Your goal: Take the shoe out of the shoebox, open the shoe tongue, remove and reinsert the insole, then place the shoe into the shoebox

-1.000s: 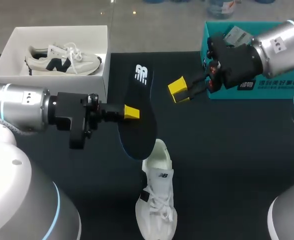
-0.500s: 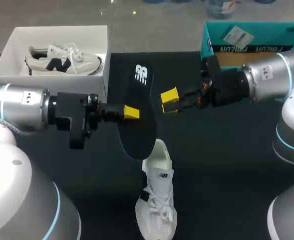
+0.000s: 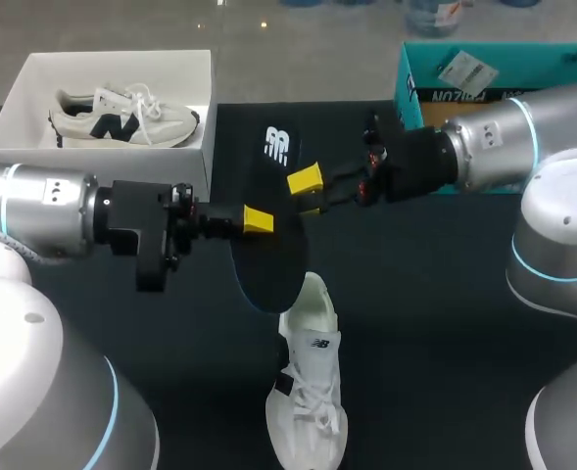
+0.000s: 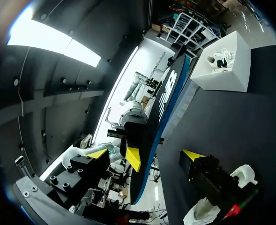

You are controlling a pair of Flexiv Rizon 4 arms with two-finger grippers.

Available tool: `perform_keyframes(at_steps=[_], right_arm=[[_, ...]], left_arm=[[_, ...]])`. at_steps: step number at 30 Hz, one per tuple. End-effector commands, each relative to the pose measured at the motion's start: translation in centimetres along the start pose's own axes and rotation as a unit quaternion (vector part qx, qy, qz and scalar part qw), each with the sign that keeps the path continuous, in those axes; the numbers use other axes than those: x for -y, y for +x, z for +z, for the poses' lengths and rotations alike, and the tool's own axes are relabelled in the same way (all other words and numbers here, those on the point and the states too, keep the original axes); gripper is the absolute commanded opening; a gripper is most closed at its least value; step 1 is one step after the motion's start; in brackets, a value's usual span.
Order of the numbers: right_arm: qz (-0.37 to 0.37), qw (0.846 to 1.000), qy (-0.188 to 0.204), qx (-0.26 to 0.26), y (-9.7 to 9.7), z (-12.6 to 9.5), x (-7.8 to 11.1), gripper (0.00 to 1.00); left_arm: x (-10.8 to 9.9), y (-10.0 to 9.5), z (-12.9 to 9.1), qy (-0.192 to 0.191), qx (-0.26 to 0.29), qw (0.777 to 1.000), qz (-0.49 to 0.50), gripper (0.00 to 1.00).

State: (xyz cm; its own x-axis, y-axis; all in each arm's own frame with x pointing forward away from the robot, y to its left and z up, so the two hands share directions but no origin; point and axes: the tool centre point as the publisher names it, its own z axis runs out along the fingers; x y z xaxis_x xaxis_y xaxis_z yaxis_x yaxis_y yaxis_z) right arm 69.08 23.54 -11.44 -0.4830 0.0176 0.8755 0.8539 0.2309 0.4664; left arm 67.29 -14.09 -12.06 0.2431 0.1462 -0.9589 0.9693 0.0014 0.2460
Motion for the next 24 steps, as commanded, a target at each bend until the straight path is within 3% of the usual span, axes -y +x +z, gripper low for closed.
perform_keyframes(at_steps=[1,11,12,13,14,17,19,24], right_arm=[[0.0,1.0,-0.002,-0.003,-0.25,1.02,0.02,1.0],[0.002,1.0,-0.008,-0.013,-0.33,1.71,0.95,0.98],[0.001,1.0,-0.009,-0.014,-0.34,1.73,0.97,0.87],[0.0,1.0,-0.009,-0.015,-0.36,1.75,1.0,0.67],[0.0,1.0,-0.009,-0.016,-0.41,1.78,1.01,0.38],[-0.001,1.0,-0.009,-0.018,-0.53,1.76,0.98,0.07],[-0.002,1.0,-0.009,-0.018,-0.57,1.68,0.91,0.0],[-0.006,1.0,-0.007,-0.02,-0.52,1.68,0.68,0.0]], left_arm=[[-0.06,0.16,0.21,0.0,0.001,1.0,0.001,0.0],[-0.06,0.16,0.21,0.0,0.001,1.0,0.001,0.0],[-0.06,0.16,0.21,0.0,0.001,1.0,0.001,0.0],[-0.06,0.16,0.21,0.0,0.001,1.0,0.001,0.0],[-0.06,0.16,0.21,0.0,0.001,1.0,0.001,0.0],[-0.06,0.16,0.21,0.0,0.001,1.0,0.001,0.0],[-0.06,0.16,0.21,0.0,0.001,1.0,0.001,0.0],[-0.06,0.16,0.21,0.0,0.001,1.0,0.001,0.0]])
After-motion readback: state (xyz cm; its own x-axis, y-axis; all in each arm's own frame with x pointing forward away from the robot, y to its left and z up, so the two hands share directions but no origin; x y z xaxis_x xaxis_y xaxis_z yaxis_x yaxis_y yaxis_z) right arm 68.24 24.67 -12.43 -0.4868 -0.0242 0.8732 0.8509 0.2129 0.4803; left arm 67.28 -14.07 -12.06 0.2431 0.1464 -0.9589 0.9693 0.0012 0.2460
